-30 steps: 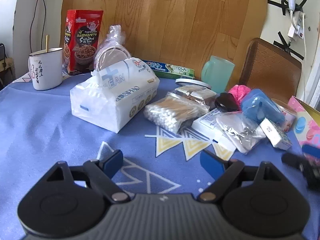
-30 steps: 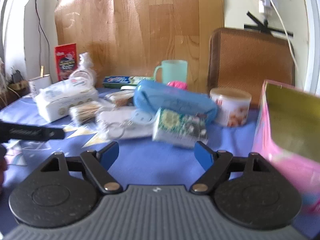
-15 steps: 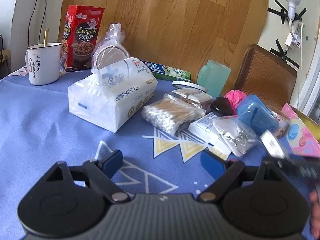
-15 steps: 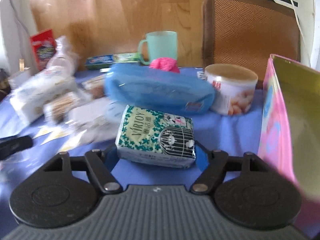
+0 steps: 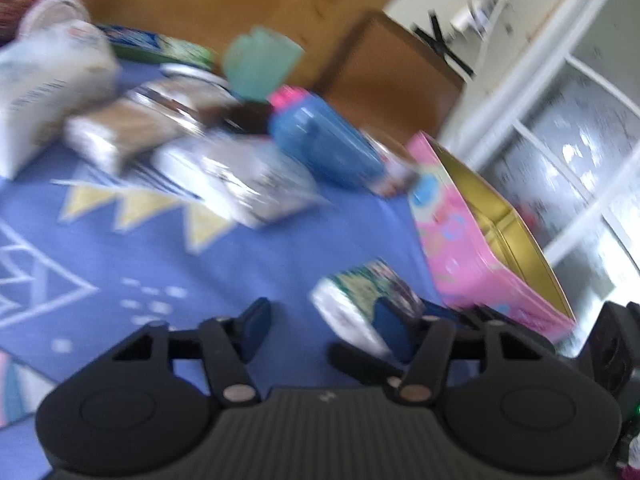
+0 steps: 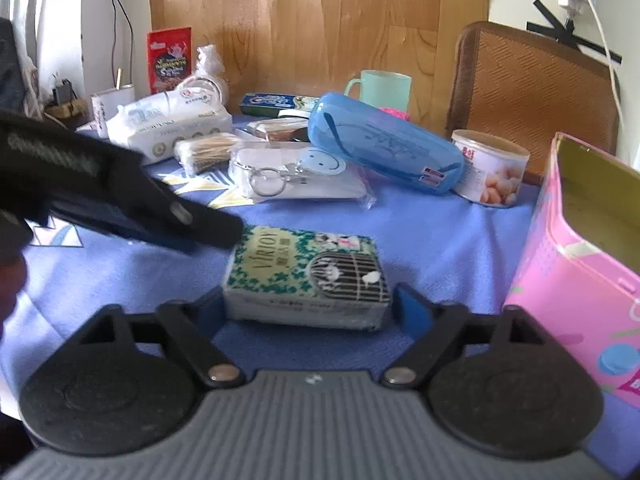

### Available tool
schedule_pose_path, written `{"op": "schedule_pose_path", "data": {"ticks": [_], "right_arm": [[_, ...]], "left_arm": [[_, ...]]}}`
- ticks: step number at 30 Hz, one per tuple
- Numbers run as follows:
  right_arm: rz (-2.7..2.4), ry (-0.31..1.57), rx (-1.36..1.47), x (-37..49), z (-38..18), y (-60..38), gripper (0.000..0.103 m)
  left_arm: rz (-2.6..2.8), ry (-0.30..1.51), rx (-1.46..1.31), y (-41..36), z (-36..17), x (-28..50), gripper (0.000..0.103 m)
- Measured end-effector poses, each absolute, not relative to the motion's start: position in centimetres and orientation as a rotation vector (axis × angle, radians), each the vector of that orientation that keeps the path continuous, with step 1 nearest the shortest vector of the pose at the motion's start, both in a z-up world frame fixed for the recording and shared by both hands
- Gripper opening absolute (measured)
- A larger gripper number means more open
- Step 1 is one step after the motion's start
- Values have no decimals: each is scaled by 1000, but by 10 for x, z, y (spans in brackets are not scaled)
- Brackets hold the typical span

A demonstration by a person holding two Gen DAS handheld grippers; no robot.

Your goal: Organize soft objects

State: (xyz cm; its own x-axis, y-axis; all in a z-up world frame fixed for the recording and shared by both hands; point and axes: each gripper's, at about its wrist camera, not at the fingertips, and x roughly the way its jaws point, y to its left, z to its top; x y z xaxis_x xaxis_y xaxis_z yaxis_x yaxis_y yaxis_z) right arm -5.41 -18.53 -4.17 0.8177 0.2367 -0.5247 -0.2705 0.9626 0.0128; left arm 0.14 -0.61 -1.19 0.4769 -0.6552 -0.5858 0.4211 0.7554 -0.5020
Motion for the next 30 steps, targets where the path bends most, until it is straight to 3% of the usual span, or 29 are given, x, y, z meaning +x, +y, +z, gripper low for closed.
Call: {"op": "schedule_pose_path", "data": {"ticks": [3,11,17,20,24,27,30], "right_arm": [[249,512,-57,-66,-40,-187,76],[15,250,-21,-100,-1,-236,76],[-189,275,66,-99,1,-292,78],[-296,317,84,-96,-7,-308,95],[-315,298,134,-105,-11,-317,97],[-265,243,151,-110,-3,-313,93],[-113,181,127,-106,14,-293,76]], "left_arm": [[-723,887,-340,-22,-11,8,42],[-912,752,-230,-103,54,6,42],[-1002,753,-143,-193,59,16,43],[-967,756,-89,-217,52,13,45],[-962,757,-131,-201,50,12,53],[-920,696,-187,-155,57,13,55],[-806,646,-234,-97,51,15,56]]}}
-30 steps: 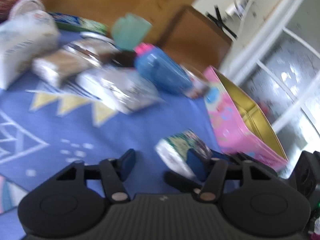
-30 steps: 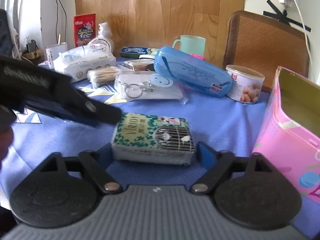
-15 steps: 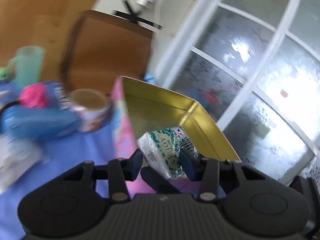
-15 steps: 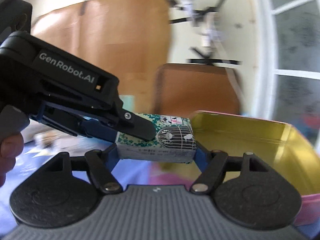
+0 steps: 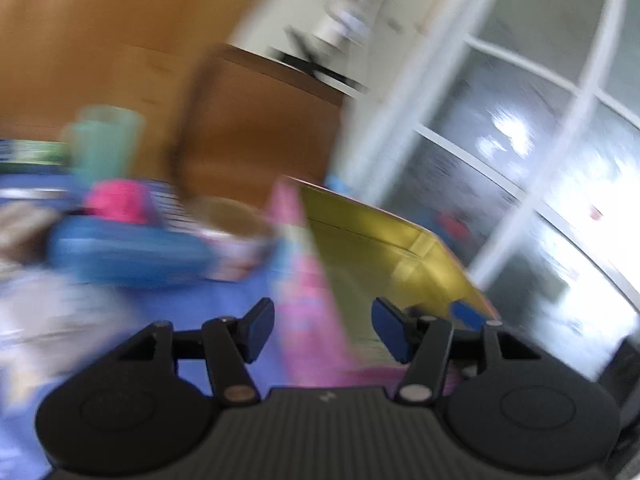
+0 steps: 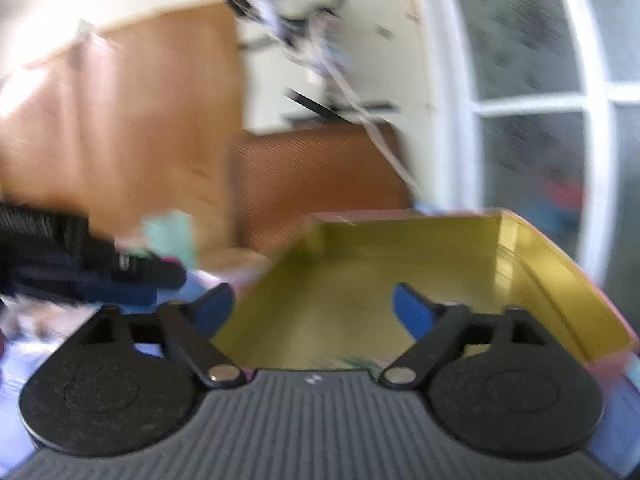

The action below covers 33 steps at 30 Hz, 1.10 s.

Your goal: Organize soft objects

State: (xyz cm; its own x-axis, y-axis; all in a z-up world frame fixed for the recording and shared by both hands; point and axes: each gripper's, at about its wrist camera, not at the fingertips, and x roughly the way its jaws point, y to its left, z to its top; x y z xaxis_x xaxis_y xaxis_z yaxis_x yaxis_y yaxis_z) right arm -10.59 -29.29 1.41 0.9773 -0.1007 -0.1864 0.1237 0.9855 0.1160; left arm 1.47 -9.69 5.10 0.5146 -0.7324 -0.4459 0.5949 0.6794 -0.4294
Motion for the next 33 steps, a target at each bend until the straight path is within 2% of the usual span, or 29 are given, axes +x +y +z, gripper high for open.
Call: {"op": "schedule_pose_path", "data": {"ticks": [3,8,14,20,25,33], "right_arm": [[49,212,93,-76,31,-263,70],[190,314,95,10,48,-210,70],[189,474,60,82,32,-165,70],[194,551,19,70,13,-166,67],[210,545,-16,12,-6,-183,68],[169,576,159,-30,-24,-200,70]], "left_arm": [[-633,654,-275,-36,32,17,56],[-437,702,-388,43,-1,12,56],[-388,685,-363,62,-23,1,61],[-402,644,-285,52,-20,1,70],[-441,640,-367,66,-26,4,72],[-452,634,-410,71,-28,4,72]]}}
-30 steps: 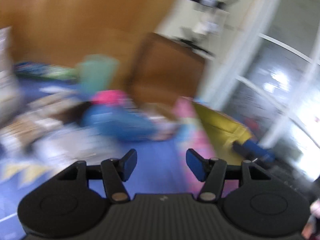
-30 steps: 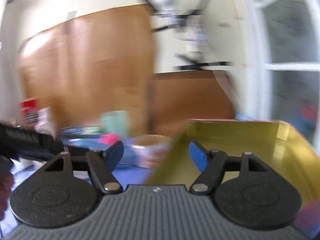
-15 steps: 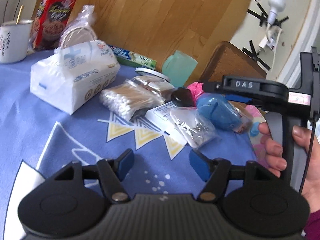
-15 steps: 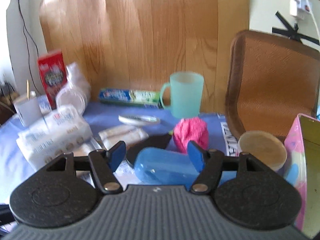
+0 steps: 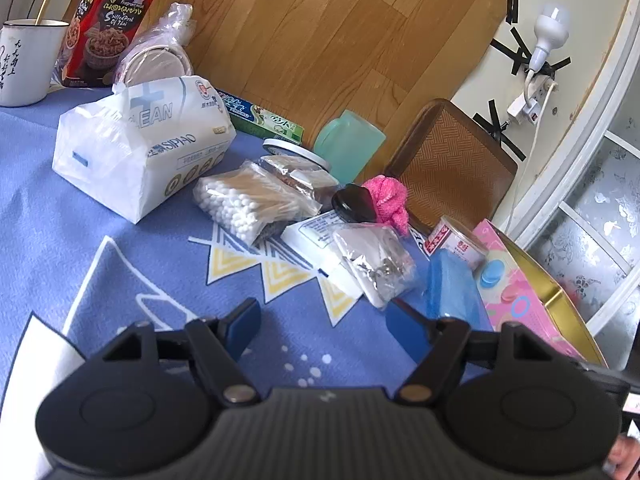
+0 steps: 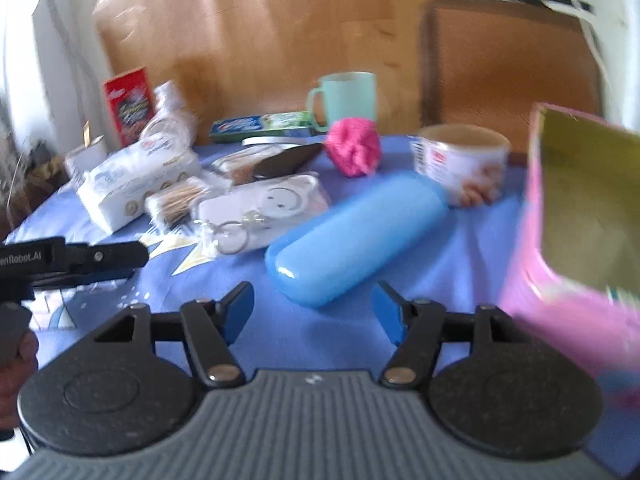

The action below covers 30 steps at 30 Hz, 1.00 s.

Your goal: Organize soft objects

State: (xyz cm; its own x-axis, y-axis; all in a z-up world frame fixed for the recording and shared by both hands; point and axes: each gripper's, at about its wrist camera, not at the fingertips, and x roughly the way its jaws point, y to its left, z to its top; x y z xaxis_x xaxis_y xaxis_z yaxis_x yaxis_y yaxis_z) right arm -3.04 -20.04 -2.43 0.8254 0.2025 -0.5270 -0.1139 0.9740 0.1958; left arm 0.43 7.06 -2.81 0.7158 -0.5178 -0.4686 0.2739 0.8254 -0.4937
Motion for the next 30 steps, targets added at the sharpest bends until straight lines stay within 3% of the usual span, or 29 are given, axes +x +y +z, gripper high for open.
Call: {"op": "schedule_pose_path", "data": {"ticks": [6,14,15,16,19,26,30], "right_arm": [[74,564,198,-19,-27,-197,85],[37,586,218,13,-33,-197,88],[35,585,208,15,-33,-197,86],[37,588,191,16,-34,-196,76],[48,581,145,8,-35,-196,65],[278,582,47,-46,-36,-203,61],[491,565,-65,-87,-40,-207,61]], "left_arm": [[-463,630,-409,71,-29,3,76],[-457,624,-372,67,-28,3,78],[-456,623,-370,67,-28,3,78],[-458,623,-369,67,-28,3,78],[-458,623,-370,67,-28,3,78],[-455,625,-356,66,-27,4,78],[-466,628,-343,64,-27,4,83]]}}
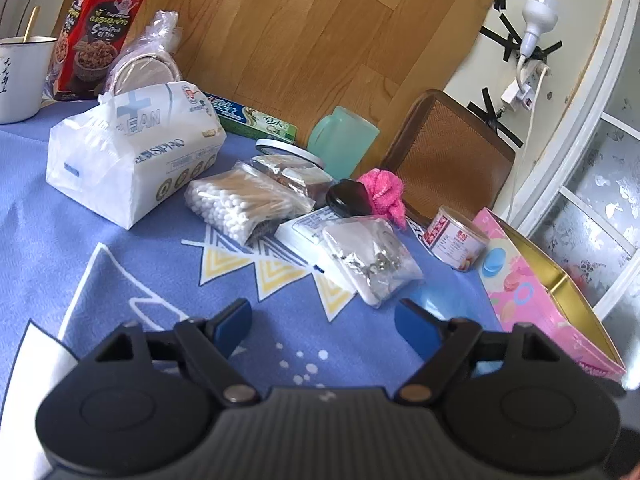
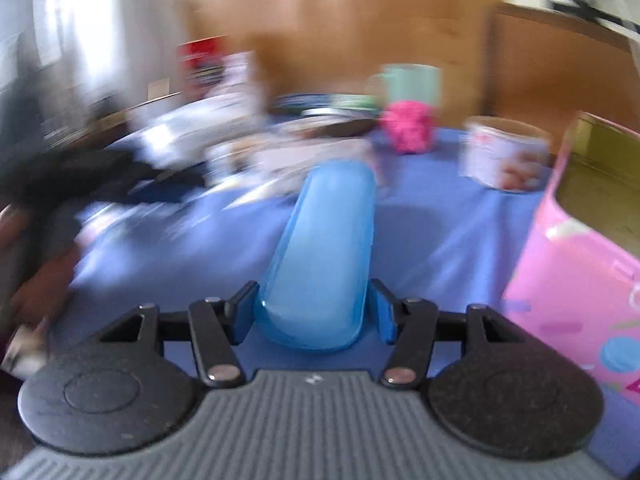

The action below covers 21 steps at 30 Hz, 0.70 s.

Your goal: Organize soft objects

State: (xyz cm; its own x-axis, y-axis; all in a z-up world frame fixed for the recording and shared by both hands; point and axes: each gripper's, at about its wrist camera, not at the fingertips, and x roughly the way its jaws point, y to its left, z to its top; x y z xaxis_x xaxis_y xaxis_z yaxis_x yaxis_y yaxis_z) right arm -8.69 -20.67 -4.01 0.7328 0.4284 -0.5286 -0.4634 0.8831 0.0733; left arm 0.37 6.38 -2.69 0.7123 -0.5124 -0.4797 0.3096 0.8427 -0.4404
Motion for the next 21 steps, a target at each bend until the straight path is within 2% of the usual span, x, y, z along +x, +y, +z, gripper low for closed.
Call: {"op": "schedule_pose_path", "data": {"ticks": [2,4,9,21], "right_arm": [[468,547,-126,-96,-42,-207,62],[419,540,-121,-96,-43,-212,70],[359,536,-41,-87,-46,-225,71],[361,497,-64,-100,-52,-221,80]], "left_arm": [[-463,630,-335,62,-27,3,84],[-455,630,-321,60,-26,2,84],[-435,628,-281,55,-25,-2,84],[-430,629,-270,54,-25,-1,89]]}}
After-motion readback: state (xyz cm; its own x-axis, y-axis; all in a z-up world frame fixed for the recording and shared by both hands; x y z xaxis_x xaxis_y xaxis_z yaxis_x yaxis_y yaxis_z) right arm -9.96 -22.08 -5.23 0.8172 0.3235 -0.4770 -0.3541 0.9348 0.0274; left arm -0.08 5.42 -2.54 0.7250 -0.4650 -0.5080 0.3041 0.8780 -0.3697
